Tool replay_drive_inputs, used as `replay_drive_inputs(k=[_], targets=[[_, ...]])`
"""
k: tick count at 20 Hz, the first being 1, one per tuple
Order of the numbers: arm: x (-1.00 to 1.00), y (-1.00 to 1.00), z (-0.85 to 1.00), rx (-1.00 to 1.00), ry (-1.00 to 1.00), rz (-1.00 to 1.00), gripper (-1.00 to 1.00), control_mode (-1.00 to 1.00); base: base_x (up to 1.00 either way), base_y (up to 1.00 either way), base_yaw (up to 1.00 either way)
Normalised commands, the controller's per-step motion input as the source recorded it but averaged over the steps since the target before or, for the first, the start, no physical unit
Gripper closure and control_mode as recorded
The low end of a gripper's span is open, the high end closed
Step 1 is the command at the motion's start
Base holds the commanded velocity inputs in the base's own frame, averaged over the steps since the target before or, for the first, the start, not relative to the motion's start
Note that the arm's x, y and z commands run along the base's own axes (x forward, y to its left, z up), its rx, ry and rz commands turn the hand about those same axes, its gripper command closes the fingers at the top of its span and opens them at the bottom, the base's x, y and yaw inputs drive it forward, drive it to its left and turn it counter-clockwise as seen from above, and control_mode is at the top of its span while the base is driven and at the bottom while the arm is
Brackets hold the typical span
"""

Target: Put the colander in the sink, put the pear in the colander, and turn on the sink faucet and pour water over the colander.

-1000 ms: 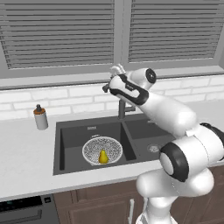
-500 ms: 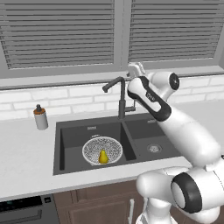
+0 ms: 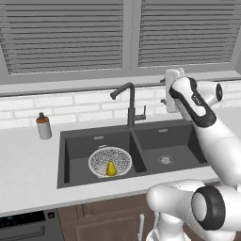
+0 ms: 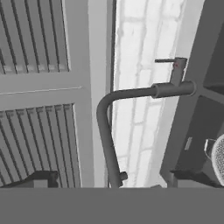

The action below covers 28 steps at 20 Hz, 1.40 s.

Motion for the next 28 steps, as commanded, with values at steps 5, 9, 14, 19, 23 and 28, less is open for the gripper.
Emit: replay_drive_inputs(k=[5, 9, 14, 19, 23, 28], targets=[[0.00, -0.64, -0.28, 0.69, 0.17, -0.05, -1.00, -1.00, 0.00, 0.00, 0.00], [0.00, -0.37, -0.40, 0.66, 0.20, -0.05, -1.00, -1.00, 0.00, 0.00, 0.00], [0.00, -0.26, -0.41, 0.63, 0.39, -0.02, -1.00, -1.00, 0.00, 0.00, 0.00], [0.08, -0.04, -0.19, 0.56, 0.33, 0.00, -1.00, -1.00, 0.00, 0.00, 0.00], [0.43, 0.00, 0.00, 0.40, 0.04, 0.00, -1.00, -1.00, 0.00, 0.00, 0.00], [0.63, 0.00, -0.01, 0.30, -0.01, 0.00, -1.00, -1.00, 0.00, 0.00, 0.00]])
